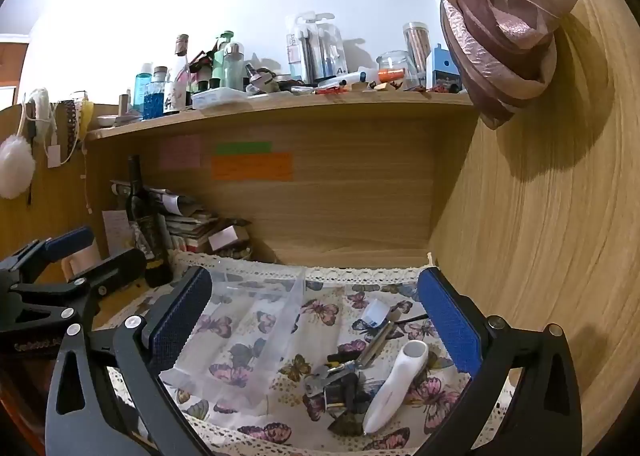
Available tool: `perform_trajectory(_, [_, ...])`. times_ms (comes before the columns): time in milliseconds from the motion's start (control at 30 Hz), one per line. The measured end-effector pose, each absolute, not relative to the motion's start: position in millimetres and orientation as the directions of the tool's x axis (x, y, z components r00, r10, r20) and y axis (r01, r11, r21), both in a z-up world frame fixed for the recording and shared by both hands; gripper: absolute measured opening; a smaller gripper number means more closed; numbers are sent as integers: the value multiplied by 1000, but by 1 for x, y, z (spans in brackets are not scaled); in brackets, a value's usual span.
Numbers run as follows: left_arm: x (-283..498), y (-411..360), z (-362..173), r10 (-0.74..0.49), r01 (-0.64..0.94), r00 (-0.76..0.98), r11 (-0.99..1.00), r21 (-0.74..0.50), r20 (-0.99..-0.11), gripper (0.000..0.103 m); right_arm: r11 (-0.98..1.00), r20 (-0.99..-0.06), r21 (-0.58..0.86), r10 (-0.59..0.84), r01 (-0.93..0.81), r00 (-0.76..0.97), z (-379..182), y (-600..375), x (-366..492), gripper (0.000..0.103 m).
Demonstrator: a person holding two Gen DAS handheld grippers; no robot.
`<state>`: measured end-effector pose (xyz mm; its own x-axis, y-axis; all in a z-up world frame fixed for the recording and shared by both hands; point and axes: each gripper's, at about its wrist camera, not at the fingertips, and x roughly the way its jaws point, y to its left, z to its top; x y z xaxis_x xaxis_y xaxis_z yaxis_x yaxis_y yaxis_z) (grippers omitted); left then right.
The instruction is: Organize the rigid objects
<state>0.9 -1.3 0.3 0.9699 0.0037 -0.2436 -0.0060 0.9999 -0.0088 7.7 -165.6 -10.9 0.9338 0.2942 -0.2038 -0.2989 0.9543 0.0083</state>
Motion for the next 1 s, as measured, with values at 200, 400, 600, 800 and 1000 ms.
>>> perform_trajectory(200, [6,-2,1,4,-11,973,999,-30,-233,103,955,-186,7,294,-298,938,-10,-165,8,103])
perform_trajectory(400, [2,-2,4,6,-13,979,999,-31,-206,103,956,-185,5,291,-295,939,-8,-162,10,103])
perform_trajectory(600, [-3,4,3,8,-16,983,999,-41,-185,103,952,-189,10,302,-305,935,-10,-165,10,103])
perform_trajectory(800, [-3,3,3,0,-8,982,999,-43,-191,103,953,-185,11,298,-301,936,-11,-166,11,103])
perform_trajectory(1000, [2,5,3,-25,15,978,999,-49,-206,103,953,-186,9,299,-303,936,-10,-165,11,103])
